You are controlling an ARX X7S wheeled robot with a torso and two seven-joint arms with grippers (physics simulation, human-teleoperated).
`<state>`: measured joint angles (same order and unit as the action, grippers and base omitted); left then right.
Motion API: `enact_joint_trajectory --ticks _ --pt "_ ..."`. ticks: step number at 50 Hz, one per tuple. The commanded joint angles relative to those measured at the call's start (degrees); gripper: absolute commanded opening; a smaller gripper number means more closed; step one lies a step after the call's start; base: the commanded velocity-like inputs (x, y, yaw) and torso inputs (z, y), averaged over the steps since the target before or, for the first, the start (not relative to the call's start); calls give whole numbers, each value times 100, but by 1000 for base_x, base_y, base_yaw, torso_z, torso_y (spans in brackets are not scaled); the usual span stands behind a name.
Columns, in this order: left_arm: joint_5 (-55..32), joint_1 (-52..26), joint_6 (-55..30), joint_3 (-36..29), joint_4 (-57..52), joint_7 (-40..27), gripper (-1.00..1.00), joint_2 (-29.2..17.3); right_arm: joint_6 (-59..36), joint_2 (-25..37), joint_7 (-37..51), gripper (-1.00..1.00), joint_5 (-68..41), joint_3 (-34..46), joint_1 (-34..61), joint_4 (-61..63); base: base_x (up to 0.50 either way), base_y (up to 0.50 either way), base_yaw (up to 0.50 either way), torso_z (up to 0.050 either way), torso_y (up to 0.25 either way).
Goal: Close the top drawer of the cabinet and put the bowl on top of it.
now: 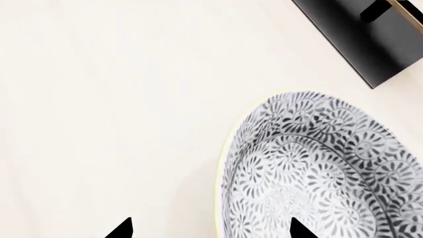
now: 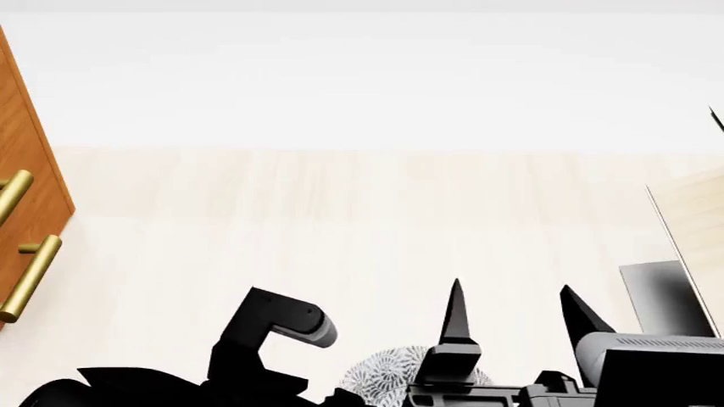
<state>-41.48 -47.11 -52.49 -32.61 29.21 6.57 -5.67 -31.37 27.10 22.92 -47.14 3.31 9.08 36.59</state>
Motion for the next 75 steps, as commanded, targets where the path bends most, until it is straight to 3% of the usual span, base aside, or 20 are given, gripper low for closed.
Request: enact_joint_trajectory --ticks 1,3,6,9,16,19,22,24,33,34,37,42,44,47,49,56,62,65,67,75 --pt "42 -86 234 -137 398 181 100 81 -42 56 79 100 -106 -11 38 41 0 0 0 0 0" --pt "71 -116 301 -168 545 236 100 113 286 -25 -150 100 199 80 -176 -150 0 0 0 0 0" --pt "127 -163 422 -215 779 310 100 164 -212 125 241 100 -319 -67 172 128 0 0 0 0 0" --pt "148 -203 523 -250 957 408 100 202 218 14 -69 100 97 67 -115 -108 0 0 0 0 0" --pt "262 -399 894 -369 1760 685 100 393 -88 107 178 100 -231 -12 106 45 0 0 0 0 0" --pt "263 -395 940 -426 1815 706 100 417 319 4 -117 100 148 108 -151 -201 0 0 0 0 0" --pt "265 -408 994 -487 1903 729 100 446 -10 119 151 100 -207 12 76 -9 0 0 0 0 0" --pt "253 -412 1018 -525 1931 735 100 461 384 21 -125 100 149 110 -186 -226 0 0 0 0 0" --pt "111 -388 1112 -652 1901 671 100 477 471 35 -159 100 172 105 -241 -268 0 0 0 0 0" --pt "110 -320 1209 -635 1770 600 -100 439 459 40 -149 100 154 95 -228 -267 0 0 0 0 0" --pt "68 -340 1213 -613 1821 493 -100 442 -39 207 244 100 -352 -43 112 27 0 0 0 0 0" --pt "-41 -275 1061 -661 1520 437 -100 346 322 100 -16 100 4 88 -118 -183 0 0 0 0 0" --pt "-79 -241 1019 -659 1408 384 -100 314 -29 220 271 100 -380 -24 120 42 0 0 0 0 0" --pt "-117 -276 1014 -643 1432 358 -100 320 470 70 -100 100 128 137 -204 -265 0 0 0 0 0" --pt "-164 -257 988 -602 1335 261 -100 294 40 211 238 100 -317 17 80 8 0 0 0 0 0" --pt "-230 -265 990 -593 1303 245 -100 253 -31 228 293 100 -397 21 165 20 0 0 0 0 0" --pt "-276 -282 981 -609 1286 247 -100 246 503 82 -94 100 121 174 -189 -294 0 0 0 0 0" --pt "-308 -277 964 -608 1241 222 -100 233 2 250 307 100 -397 37 156 21 0 0 0 0 0" --pt "-330 -290 965 -594 1254 215 -100 225 375 141 29 100 -28 153 -94 -203 0 0 0 0 0" --pt "-508 -328 813 -492 1006 92 -100 125 21 271 323 100 -424 67 173 12 0 0 0 0 0"
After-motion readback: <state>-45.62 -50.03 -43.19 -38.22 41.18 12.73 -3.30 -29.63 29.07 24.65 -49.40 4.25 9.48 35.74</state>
